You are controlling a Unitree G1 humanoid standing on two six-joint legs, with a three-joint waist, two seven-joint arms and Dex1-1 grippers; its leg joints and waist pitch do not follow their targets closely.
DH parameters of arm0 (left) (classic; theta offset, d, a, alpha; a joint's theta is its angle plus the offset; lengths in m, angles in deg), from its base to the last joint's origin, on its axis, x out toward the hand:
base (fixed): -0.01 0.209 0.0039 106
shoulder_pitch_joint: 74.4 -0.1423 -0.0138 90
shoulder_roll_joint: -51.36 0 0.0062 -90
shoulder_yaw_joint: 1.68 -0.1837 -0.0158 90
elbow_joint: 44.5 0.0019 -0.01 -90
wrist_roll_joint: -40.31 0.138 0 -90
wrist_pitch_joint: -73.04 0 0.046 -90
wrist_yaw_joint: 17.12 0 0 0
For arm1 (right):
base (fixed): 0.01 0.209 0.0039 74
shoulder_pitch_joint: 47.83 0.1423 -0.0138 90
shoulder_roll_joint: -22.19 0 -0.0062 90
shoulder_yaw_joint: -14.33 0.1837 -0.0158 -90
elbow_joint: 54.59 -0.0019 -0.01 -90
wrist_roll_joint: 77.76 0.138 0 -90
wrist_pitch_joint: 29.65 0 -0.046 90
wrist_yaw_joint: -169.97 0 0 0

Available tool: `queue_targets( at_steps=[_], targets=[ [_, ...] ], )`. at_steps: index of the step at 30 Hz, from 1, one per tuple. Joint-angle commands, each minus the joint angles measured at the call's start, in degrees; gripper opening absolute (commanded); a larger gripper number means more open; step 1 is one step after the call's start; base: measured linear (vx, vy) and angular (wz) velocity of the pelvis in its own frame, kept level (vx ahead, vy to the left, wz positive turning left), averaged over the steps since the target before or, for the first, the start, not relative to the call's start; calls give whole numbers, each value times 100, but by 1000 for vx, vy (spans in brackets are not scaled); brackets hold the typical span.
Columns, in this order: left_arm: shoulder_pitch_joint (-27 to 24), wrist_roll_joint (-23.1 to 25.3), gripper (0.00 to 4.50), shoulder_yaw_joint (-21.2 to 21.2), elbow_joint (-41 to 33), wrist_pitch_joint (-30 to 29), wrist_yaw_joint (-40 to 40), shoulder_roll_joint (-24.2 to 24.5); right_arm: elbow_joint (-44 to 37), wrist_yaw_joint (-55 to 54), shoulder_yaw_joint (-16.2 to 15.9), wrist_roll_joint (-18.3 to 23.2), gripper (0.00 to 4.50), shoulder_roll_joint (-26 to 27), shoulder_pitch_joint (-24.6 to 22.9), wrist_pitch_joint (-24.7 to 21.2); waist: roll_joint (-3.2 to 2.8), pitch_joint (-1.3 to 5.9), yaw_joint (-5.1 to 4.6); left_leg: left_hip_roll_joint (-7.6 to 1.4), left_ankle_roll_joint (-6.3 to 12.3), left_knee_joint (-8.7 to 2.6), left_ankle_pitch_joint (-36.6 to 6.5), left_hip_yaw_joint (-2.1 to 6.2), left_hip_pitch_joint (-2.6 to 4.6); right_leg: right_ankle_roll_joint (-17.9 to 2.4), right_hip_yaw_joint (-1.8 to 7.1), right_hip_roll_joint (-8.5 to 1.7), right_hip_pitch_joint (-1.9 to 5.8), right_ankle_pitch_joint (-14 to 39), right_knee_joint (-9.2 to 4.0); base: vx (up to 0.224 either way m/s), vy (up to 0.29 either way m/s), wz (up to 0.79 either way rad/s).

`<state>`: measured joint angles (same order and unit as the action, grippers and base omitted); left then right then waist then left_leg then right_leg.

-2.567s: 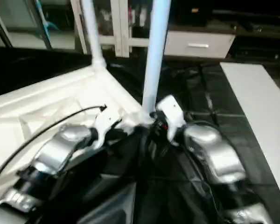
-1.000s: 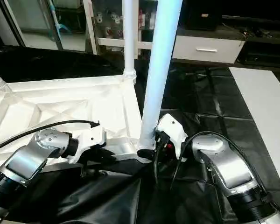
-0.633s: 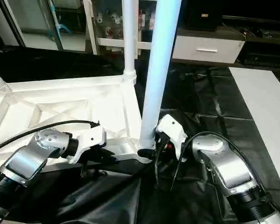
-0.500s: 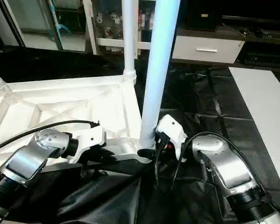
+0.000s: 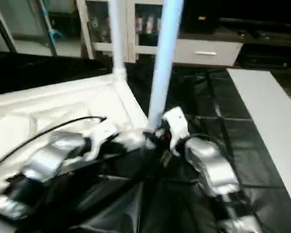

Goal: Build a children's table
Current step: Rotate leg to tighten

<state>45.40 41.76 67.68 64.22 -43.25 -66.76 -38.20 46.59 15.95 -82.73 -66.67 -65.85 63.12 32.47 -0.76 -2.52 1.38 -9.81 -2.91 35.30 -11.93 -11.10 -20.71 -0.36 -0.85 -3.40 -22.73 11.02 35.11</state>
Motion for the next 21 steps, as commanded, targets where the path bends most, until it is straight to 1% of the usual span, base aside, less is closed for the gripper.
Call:
queue_targets(
  at_steps=[1,2,3,4,5,6,7,8,9,10,11,13,15,16,17,18,19,20,21],
  targets=[
    [151,-55,0,58,146,-64,365,-323,573,-517,-25,-187,267,232,75,-39,25,304,-12,-260,-94,-476,-1256,171,49,-1101,200,-390,207,1565,-466,0,0,0],
    [275,-20,0,143,341,-177,692,-569,897,-960,45,-301,267,487,236,69,24,295,-24,-257,-86,-471,-1256,158,55,-1109,208,-392,187,1585,-485,0,0,0],
    [368,16,0,239,488,-307,990,-756,1119,-1221,98,-342,267,677,355,124,24,293,-33,-235,-103,-466,-1305,155,67,-1105,201,-387,180,1736,-506,0,0,0],
    [437,44,0,306,609,-377,1185,-878,1275,-1391,155,-385,267,815,439,162,23,298,-42,-231,-127,-461,-1283,159,63,-1113,204,-396,179,1776,-506,0,0,0],
    [523,82,0,396,756,-452,1475,-1019,1483,-1620,189,-448,267,965,557,242,27,302,-30,-244,-130,-473,-1274,170,71,-1089,198,-396,188,1780,-515,0,0,0],
    [555,96,0,420,814,-457,1568,-1063,1565,-1732,204,-473,267,1020,604,262,23,304,-37,-247,-123,-474,-1253,169,63,-1092,200,-389,190,1671,-500,0,0,0],
    [654,136,0,494,988,-484,1853,-1196,1841,-2089,275,-518,267,1219,759,373,26,310,-22,-248,-104,-475,-1214,171,58,-1085,196,-386,206,1578,-492,0,0,0],
    [703,155,0,542,1067,-501,2020,-1267,2009,-2257,293,-531,267,1341,856,465,22,307,-42,-245,-84,-471,-1218,155,68,-1130,202,-381,176,1453,-492,0,0,0],
    [731,160,0,565,1113,-504,2102,-1301,2109,-2334,306,-540,267,1409,911,525,28,321,-39,-233,-70,-468,-1214,162,61,-1124,194,-384,202,1434,-487,0,0,0],
    [744,159,0,570,1133,-505,2121,-1313,2170,-2380,368,-487,267,1491,950,617,30,330,-19,-238,-9,-465,-1103,159,44,-1115,201,-397,221,1253,-474,0,0,0],
    [760,161,0,573,1162,-497,2127,-1324,2232,-2406,412,-446,267,1548,988,700,28,330,-19,-242,16,-463,-1079,154,46,-1122,204,-394,210,1185,-471,0,0,0],
    [748,168,0,582,1130,-491,2105,-1304,2269,-2296,472,-343,267,1633,1053,898,29,336,-8,-241,103,-463,-974,149,30,-1150,197,-393,236,983,-452,0,0,0],
    [737,185,0,600,1119,-464,2065,-1271,2254,-2139,543,-292,267,1683,1090,1057,29,332,-11,-242,145,-467,-980,148,26,-1169,190,-397,241,991,-453,0,0,0],
    [702,193,0,578,1075,-417,1979,-1192,2128,-1875,623,-182,267,1700,1070,1185,66,330,-15,-244,165,-467,-979,142,23,-1164,189,-392,241,1030,-460,0,0,0],
    [696,194,0,573,1065,-410,1964,-1180,2102,-1834,632,-160,267,1698,1062,1192,52,322,-9,-246,173,-472,-1016,146,24,-1163,191,-397,236,1094,-461,0,0,0],
    [661,194,0,544,1013,-371,1886,-1118,1985,-1748,673,-105,302,1667,1028,1270,46,321,-8,-252,179,-477,-1073,148,34,-1135,188,-397,228,1211,-472,0,0,0],
    [641,189,0,534,982,-358,1843,-1089,1927,-1772,696,-103,323,1637,1013,1311,44,332,-6,-255,183,-472,-1017,149,26,-1137,191,-399,230,1163,-463,0,0,0],
    [601,175,0,504,917,-346,1740,-1034,1785,-1630,682,-48,337,1573,974,1284,36,342,6,-260,210,-468,-875,146,20,-1159,194,-398,234,967,-445,0,0,0],
    [521,161,0,421,777,-343,1528,-915,1539,-1475,635,-39,337,1424,898,1198,36,346,6,-260,247,-464,-835,145,7,-1176,193,-397,247,849,-432,0,0,0]
  ],
)
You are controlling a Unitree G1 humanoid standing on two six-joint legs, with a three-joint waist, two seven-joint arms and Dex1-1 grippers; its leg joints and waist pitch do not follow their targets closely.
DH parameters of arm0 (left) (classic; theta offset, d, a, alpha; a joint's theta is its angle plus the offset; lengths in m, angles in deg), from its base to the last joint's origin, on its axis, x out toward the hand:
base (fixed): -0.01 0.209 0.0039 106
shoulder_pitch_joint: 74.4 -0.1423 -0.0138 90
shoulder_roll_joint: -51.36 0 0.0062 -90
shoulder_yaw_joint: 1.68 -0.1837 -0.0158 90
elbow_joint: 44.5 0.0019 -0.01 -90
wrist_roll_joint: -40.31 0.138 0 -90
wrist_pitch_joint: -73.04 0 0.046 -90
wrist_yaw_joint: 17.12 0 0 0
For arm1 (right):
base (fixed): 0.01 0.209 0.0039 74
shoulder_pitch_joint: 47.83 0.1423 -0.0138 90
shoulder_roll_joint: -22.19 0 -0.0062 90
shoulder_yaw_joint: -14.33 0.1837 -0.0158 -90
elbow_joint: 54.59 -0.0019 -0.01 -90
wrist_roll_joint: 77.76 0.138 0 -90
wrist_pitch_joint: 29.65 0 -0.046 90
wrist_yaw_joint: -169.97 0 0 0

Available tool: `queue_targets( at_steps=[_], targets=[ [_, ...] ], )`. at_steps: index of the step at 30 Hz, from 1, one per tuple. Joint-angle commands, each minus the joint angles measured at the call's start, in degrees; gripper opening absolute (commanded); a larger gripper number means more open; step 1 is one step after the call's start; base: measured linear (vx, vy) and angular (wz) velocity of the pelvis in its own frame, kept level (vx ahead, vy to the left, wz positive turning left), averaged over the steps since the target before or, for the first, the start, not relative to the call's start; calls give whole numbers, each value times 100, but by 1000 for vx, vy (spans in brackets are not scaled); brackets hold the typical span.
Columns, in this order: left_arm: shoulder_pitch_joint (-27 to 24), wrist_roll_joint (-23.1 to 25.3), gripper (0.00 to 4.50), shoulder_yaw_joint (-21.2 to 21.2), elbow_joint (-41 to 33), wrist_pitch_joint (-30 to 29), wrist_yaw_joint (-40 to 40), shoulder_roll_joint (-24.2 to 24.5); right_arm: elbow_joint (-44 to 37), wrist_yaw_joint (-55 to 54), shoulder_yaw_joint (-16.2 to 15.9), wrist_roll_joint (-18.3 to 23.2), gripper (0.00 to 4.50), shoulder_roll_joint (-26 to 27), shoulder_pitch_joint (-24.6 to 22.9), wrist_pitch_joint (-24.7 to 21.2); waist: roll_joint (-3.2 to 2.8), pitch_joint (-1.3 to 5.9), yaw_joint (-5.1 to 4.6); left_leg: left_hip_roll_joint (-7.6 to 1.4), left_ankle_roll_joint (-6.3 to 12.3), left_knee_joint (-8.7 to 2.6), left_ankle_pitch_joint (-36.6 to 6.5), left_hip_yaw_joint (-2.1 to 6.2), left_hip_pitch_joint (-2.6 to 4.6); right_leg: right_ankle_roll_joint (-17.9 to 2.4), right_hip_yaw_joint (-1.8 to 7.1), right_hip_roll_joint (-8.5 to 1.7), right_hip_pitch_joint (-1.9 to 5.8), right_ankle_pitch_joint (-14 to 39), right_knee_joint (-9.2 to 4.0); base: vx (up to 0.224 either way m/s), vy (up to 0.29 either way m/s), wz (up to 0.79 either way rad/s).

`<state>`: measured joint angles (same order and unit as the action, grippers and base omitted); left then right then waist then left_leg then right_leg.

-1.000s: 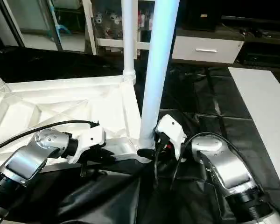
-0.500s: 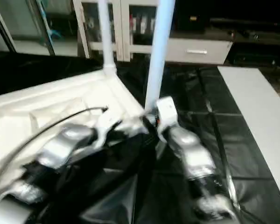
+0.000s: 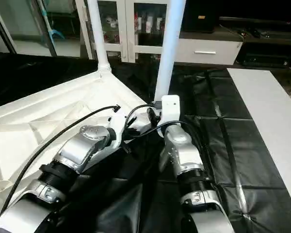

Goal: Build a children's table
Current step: Rotate leg to tighten

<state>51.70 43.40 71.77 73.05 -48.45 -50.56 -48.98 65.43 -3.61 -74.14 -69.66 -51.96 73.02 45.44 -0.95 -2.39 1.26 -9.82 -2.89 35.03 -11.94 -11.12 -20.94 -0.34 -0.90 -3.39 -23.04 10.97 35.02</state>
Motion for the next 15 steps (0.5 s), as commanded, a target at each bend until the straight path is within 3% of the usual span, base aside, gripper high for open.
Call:
queue_targets(
  at_steps=[1,2,6,10,11,13,14,15],
  targets=[
    [-167,-15,0,-41,-209,149,-228,243,-513,600,-250,281,343,-66,-149,-170,59,346,27,-266,330,-430,-670,154,3,-1192,193,-397,308,561,-386,0,0,0],
    [-238,-30,0,-113,-340,107,-411,348,-714,758,-282,314,371,-205,-215,-301,63,336,20,-265,376,-429,-625,147,1,-1216,193,-391,295,471,-390,0,0,0],
    [-448,-75,0,-321,-724,98,-958,680,-1212,1322,-356,414,398,-701,-410,-750,27,330,27,-279,448,-427,-560,140,15,-1340,188,-386,293,463,-387,0,0,0],
    [-672,-185,0,-580,-1148,420,-1784,1194,-1797,2275,-611,360,432,-1554,-718,-1072,13,327,72,-301,373,-430,-602,131,34,-1381,196,-389,287,412,-380,0,0,0],
    [-672,-185,0,-580,-1148,420,-1784,1194,-1797,2275,-611,360,442,-1554,-718,-1072,16,322,81,-303,349,-434,-655,128,46,-1378,195,-382,284,440,-383,0,0,0],
    [-885,-413,0,-742,-1565,774,-2648,1631,-2425,3198,-882,456,442,-2311,-1055,-1216,10,295,99,-314,342,-451,-873,133,55,-1321,204,-392,275,679,-412,0,0,0],
    [-885,-413,0,-742,-1565,774,-2648,1631,-2425,3198,-882,456,442,-2311,-1055,-1216,16,290,98,-321,324,-463,-932,140,50,-1304,205,-398,282,760,-414,0,0,0],
    [-927,-514,0,-758,-1681,766,-2882,1743,-2698,3623,-1020,532,442,-2611,-1197,-1187,8,277,98,-324,286,-468,-1049,129,69,-1284,209,-395,241,954,-438,0,0,0]
  ],
)
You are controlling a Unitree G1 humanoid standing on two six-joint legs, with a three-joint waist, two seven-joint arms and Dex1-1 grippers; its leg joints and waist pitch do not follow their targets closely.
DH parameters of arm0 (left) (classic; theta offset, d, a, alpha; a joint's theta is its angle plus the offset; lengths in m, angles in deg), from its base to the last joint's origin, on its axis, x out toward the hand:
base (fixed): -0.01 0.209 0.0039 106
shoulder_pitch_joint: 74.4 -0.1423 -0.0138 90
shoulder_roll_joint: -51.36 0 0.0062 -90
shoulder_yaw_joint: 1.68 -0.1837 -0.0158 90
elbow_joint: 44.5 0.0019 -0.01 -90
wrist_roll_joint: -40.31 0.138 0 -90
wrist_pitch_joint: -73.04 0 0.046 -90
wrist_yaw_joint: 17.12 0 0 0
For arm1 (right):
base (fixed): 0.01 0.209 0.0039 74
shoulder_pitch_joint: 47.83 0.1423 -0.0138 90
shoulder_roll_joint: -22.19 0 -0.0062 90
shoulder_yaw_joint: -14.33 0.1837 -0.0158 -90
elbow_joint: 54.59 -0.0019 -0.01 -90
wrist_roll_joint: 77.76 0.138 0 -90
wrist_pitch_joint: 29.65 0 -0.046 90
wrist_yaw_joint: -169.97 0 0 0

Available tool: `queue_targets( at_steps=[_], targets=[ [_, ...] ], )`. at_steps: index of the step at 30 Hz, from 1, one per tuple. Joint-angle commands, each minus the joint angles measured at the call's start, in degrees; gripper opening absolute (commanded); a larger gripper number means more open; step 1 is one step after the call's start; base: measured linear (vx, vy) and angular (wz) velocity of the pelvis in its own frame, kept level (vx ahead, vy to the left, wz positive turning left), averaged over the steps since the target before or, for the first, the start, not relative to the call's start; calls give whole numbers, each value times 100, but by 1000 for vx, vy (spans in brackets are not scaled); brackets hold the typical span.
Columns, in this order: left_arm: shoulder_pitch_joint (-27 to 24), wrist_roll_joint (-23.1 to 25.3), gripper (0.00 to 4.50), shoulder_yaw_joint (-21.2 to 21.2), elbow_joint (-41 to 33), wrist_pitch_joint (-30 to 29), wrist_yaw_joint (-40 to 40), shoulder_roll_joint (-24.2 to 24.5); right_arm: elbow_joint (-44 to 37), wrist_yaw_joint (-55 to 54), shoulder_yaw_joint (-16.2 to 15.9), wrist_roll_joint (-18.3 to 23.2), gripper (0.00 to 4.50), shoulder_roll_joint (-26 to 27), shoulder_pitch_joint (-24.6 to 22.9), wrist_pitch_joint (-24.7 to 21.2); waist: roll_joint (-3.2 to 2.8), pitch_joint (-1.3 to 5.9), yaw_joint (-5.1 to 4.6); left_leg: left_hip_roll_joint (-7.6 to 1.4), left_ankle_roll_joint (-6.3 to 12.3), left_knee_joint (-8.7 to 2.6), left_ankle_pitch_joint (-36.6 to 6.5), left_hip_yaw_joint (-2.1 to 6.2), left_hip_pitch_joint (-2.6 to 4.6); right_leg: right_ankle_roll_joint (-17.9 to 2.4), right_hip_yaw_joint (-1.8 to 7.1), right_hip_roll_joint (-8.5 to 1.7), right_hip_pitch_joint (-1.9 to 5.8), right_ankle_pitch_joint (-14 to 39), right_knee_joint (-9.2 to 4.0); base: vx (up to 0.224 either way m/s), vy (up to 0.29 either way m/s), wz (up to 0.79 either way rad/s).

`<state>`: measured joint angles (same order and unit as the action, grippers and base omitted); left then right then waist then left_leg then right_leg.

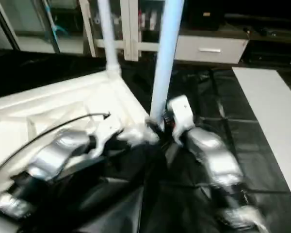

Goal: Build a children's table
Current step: Rotate leg to tighten

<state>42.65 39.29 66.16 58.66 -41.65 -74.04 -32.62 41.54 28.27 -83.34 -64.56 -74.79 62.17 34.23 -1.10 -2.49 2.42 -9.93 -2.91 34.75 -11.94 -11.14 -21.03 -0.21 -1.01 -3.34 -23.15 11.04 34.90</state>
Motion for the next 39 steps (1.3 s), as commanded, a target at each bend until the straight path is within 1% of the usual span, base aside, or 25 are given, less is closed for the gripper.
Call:
queue_targets(
  at_steps=[1,2,3,4,5,6,7,8,9,13,14,18,20,21,23,26,27,30,33,35,36,39],
  targets=[
    [-46,-172,0,-209,-328,54,-697,191,-532,763,-204,91,442,-570,-221,-88,18,284,18,-324,234,-451,-1160,144,104,-1246,212,-395,262,1153,-443,0,0,0],
    [-46,-172,0,-209,-328,54,-697,191,-532,763,-204,91,442,-570,-221,-88,28,269,26,-332,230,-448,-1224,116,127,-1234,242,-399,222,1207,-452,0,0,0],
    [-61,-217,0,-217,-390,-4,-814,267,-758,1077,-297,185,442,-795,-332,-142,25,264,10,-325,211,-458,-1228,128,93,-1247,237,-403,233,1246,-443,0,0,0],
    [-61,-217,0,-217,-390,-4,-814,267,-758,1077,-297,185,442,-795,-332,-142,12,271,23,-330,179,-470,-1229,141,95,-1209,224,-399,243,1303,-453,0,0,0],
    [-63,-235,0,-240,-417,-12,-927,348,-990,1387,-375,307,442,-1008,-436,-221,22,268,24,-331,168,-459,-1245,130,114,-1204,234,-397,217,1314,-457,0,0,0],
    [-63,-254,0,-266,-439,-29,-1027,420,-1133,1568,-426,372,442,-1126,-495,-290,21,267,52,-337,179,-465,-1272,142,109,-1176,242,-405,247,1352,-457,0,0,0],
    [-64,-261,0,-290,-459,-40,-1099,476,-1220,1682,-479,400,442,-1193,-531,-326,-17,268,46,-338,179,-472,-1243,151,100,-1189,243,-411,244,1300,-440,0,0,0],
    [-65,-268,0,-306,-475,-46,-1142,511,-1264,1743,-512,406,442,-1225,-547,-342,1,274,32,-329,186,-465,-1224,143,87,-1191,237,-405,240,1235,-447,0,0,0],
    [-69,-288,0,-311,-492,-40,-1171,538,-1296,1779,-569,375,442,-1246,-555,-331,16,279,19,-320,189,-454,-1190,144,78,-1228,236,-411,245,1184,-439,0,0,0],
    [-86,-319,0,-304,-525,-23,-1220,568,-1261,1766,-682,267,442,-1228,-513,-269,13,281,22,-319,180,-446,-1101,142,79,-1280,233,-409,240,1151,-435,0,0,0],
    [-91,-328,0,-296,-538,-26,-1231,575,-1195,1725,-704,211,442,-1197,-471,-231,30,282,24,-319,178,-447,-1100,141,78,-1280,230,-406,243,1152,-433,0,0,0],
    [-97,-332,0,-271,-553,-36,-1231,575,-1107,1688,-672,188,442,-1111,-396,-252,23,288,25,-320,179,-442,-1056,143,77,-1294,229,-409,245,1077,-418,0,0,0],
    [-97,-336,0,-268,-560,-42,-1234,579,-1100,1703,-672,218,442,-1111,-376,-290,20,295,30,-320,196,-436,-977,141,77,-1312,229,-409,254,954,-404,0,0,0],
    [-97,-339,0,-266,-569,-50,-1242,585,-1098,1733,-669,225,414,-1110,-365,-324,19,296,34,-318,202,-433,-971,138,81,-1317,229,-405,251,932,-404,0,0,0],
    [-97,-339,0,-266,-573,-54,-1245,587,-1077,1743,-675,218,414,-1104,-356,-329,22,299,40,-316,215,-431,-921,139,73,-1329,228,-407,262,863,-394,0,0,0],
    [-96,-340,0,-264,-572,-59,-1247,587,-1016,1741,-695,196,372,-1082,-337,-327,23,298,37,-311,223,-424,-932,135,72,-1358,225,-408,265,868,-399,0,0,0],
    [-95,-340,0,-264,-570,-60,-1246,586,-998,1746,-704,182,372,-1078,-332,-321,21,298,38,-312,219,-425,-941,136,74,-1355,225,-409,265,885,-399,0,0,0],
    [-93,-337,0,-265,-567,-60,-1246,588,-969,1766,-741,133,334,-1083,-330,-292,23,301,37,-313,213,-424,-935,136,77,-1340,225,-404,267,890,-395,0,0,0],
    [-81,-330,0,-268,-555,-55,-1244,585,-946,1772,-775,80,313,-1096,-335,-250,30,308,42,-310,233,-415,-857,134,75,-1352,226,-406,272,802,-384,0,0,0],
    [-76,-328,0,-268,-552,-54,-1243,582,-933,1762,-781,64,313,-1093,-332,-241,28,309,43,-311,251,-411,-818,132,73,-1367,224,-403,270,734,-377,0,0,0],
    [-69,-329,0,-267,-547,-57,-1240,576,-923,1759,-780,59,287,-1088,-326,-236,21,309,42,-312,257,-413,-824,135,73,-1377,222,-404,273,730,-375,0,0,0],
    [-63,-327,0,-266,-539,-55,-1237,571,-910,1756,-784,54,273,-1078,-319,-231,23,309,45,-311,258,-411,-841,134,74,-1385,223,-406,275,745,-377,0,0,0]
  ],
)
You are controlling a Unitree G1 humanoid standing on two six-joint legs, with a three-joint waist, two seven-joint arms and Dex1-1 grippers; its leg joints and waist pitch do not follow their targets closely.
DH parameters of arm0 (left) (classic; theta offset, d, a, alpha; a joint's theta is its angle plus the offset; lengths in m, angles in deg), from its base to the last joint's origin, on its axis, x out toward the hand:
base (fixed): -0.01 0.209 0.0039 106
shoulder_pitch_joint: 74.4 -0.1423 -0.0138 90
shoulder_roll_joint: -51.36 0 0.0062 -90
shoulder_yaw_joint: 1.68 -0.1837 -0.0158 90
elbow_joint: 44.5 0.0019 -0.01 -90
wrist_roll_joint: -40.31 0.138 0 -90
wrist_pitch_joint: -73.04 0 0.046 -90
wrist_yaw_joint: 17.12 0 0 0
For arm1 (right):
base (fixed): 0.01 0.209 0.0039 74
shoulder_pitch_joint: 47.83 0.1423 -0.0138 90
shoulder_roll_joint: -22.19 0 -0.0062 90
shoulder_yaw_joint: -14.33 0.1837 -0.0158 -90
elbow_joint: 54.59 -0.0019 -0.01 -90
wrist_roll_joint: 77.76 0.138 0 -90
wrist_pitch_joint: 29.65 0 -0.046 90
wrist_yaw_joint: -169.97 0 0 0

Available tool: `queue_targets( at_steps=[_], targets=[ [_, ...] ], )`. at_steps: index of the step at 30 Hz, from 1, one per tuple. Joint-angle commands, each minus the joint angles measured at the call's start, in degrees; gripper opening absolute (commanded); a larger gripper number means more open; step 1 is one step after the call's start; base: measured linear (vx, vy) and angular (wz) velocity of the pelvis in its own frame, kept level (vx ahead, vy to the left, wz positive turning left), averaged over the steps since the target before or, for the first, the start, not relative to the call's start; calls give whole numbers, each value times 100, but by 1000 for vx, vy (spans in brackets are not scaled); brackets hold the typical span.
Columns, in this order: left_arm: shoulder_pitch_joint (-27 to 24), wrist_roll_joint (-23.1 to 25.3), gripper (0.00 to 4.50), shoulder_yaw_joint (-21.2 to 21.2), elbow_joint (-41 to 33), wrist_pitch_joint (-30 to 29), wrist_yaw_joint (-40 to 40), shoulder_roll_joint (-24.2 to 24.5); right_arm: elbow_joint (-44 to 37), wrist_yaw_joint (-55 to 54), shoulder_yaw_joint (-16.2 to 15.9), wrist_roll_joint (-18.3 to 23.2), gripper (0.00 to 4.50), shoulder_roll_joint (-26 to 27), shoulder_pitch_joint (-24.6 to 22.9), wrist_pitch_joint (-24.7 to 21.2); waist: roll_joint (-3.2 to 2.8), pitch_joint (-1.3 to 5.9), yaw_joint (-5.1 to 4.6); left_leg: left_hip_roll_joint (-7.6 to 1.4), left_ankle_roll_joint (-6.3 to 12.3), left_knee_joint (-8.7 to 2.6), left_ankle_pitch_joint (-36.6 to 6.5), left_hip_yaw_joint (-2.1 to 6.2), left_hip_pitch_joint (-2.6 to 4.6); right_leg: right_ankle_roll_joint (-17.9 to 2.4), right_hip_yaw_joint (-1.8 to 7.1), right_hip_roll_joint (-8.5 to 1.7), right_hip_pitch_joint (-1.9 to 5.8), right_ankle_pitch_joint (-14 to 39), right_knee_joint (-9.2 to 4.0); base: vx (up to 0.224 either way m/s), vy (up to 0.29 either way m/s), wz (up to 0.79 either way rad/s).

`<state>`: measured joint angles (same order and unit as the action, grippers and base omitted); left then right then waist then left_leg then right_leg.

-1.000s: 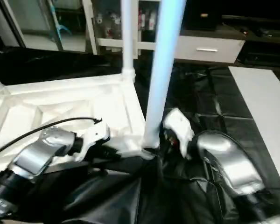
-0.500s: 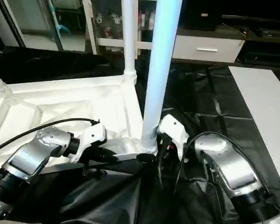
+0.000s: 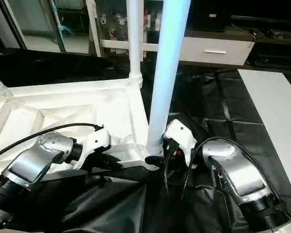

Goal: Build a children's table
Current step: Rotate leg to tighten

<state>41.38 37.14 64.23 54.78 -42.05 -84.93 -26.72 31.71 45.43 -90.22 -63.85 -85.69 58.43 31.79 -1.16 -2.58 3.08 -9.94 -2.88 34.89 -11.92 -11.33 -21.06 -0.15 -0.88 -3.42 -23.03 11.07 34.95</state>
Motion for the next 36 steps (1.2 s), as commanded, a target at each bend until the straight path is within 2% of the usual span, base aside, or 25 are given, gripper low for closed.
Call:
queue_targets(
  at_steps=[1,10,14,17,18,20,21,22,24,25,28,31,32,34,36],
  targets=[
    [72,-111,0,-73,-142,-14,-146,-24,94,40,-104,-23,270,21,62,24,31,323,-20,-310,255,-422,-827,153,77,-1390,209,-399,267,726,-378,0,0,0],
    [36,-103,0,-64,-137,-8,-159,-3,199,-14,-101,-78,264,131,32,55,40,324,-32,-303,268,-416,-799,152,70,-1396,207,-397,270,713,-373,0,0,0],
    [56,-120,0,40,-22,-18,59,-163,554,-767,207,-93,264,608,100,-40,44,315,-67,-294,214,-422,-889,150,71,-1378,205,-390,253,896,-392,0,0,0],
    [214,-107,0,168,254,-265,531,-544,926,-1580,474,-121,263,1179,213,-174,40,307,-149,-278,48,-443,-1065,171,64,-1283,194,-384,249,1301,-414,0,0,0],
    [239,-100,0,185,310,-276,601,-600,979,-1682,496,-135,263,1250,230,-173,44,305,-165,-271,28,-442,-1078,168,65,-1275,193,-377,245,1326,-423,0,0,0],
    [480,-1,0,336,885,-260,1268,-1104,1572,-2619,625,-352,263,1901,431,-20,48,318,-200,-257,-13,-427,-1067,162,63,-1277,196,-378,229,1300,-434,0,0,0],
    [494,3,0,343,918,-263,1300,-1129,1599,-2654,628,-364,263,1925,441,-8,39,322,-206,-251,-32,-420,-1060,161,68,-1287,198,-384,218,1290,-435,0,0,0],
    [601,50,0,392,1158,-255,1568,-1320,1854,-3007,701,-403,263,2171,545,44,52,328,-229,-251,-54,-432,-1042,180,51,-1251,194,-388,258,1270,-431,0,0,0],
    [729,115,0,452,1433,-228,1910,-1541,2185,-3455,793,-444,263,2468,684,111,48,321,-259,-245,-37,-422,-1141,164,81,-1271,202,-381,219,1305,-458,0,0,0],
    [790,147,0,496,1557,-233,2070,-1646,2353,-3666,828,-500,263,2597,757,169,47,320,-278,-234,-34,-424,-1127,169,57,-1265,200,-385,234,1334,-456,0,0,0],
    [1129,271,0,788,2120,-448,3051,-2180,3235,-4823,1111,-676,263,3178,1187,471,46,324,-285,-234,-32,-424,-1087,166,71,-1253,203,-387,224,1355,-468,0,0,0],
    [1363,446,0,938,2524,-358,3785,-2496,3918,-5688,1444,-713,262,3592,1544,749,26,351,-276,-229,-16,-412,-1003,162,80,-1269,204,-387,227,1183,-463,0,0,0],
    [1366,447,0,939,2528,-356,3792,-2499,3925,-5693,1447,-713,262,3597,1548,752,41,356,-270,-236,32,-416,-916,161,63,-1280,198,-375,247,925,-437,0,0,0],
    [1429,493,0,949,2622,-294,3963,-2602,4136,-5867,1488,-720,262,3752,1680,886,36,362,-252,-230,122,-408,-831,154,51,-1316,192,-383,258,672,-418,0,0,0],
    [1447,500,0,943,2639,-269,3959,-2645,4227,-5867,1483,-746,262,3850,1748,1008,57,353,-247,-231,198,-412,-882,154,44,-1304,185,-396,270,759,-426,0,0,0]
  ],
)
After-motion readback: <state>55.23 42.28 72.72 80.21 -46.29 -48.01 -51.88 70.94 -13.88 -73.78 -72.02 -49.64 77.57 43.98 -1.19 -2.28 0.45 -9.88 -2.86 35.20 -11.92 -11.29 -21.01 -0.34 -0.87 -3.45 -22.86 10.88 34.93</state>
